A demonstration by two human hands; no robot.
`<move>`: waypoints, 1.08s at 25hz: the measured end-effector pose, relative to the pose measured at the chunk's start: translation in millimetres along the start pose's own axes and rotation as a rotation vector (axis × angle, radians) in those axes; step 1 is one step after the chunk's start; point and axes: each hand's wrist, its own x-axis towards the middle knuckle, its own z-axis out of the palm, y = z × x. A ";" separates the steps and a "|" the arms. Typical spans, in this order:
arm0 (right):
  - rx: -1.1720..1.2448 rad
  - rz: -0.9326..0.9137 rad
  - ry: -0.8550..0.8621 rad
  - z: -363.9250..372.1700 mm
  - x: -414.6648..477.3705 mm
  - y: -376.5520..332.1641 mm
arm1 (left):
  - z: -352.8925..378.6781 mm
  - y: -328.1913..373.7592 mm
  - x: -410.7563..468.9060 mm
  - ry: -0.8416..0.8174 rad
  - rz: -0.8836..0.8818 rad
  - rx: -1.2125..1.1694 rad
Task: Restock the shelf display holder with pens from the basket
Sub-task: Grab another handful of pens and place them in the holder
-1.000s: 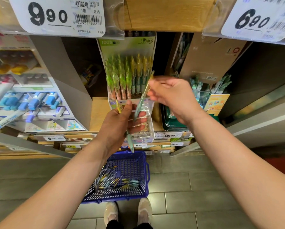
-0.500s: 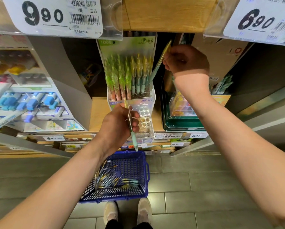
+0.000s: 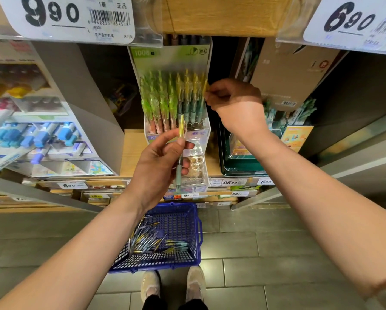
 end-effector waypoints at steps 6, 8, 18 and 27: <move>0.216 0.285 -0.154 -3.3 -31.8 -0.9 | 1.5 0.3 2.3 0.039 0.007 -0.094; 0.401 0.297 -0.328 -1.2 -48.5 -6.2 | 3.8 0.3 1.9 -0.003 0.051 -0.043; 0.638 0.236 -0.102 -14.6 -28.6 -36.6 | -2.8 2.7 -4.9 0.063 0.033 0.003; 0.378 0.030 0.079 5.4 -12.7 -34.7 | -18.5 1.2 -9.3 0.143 0.039 0.014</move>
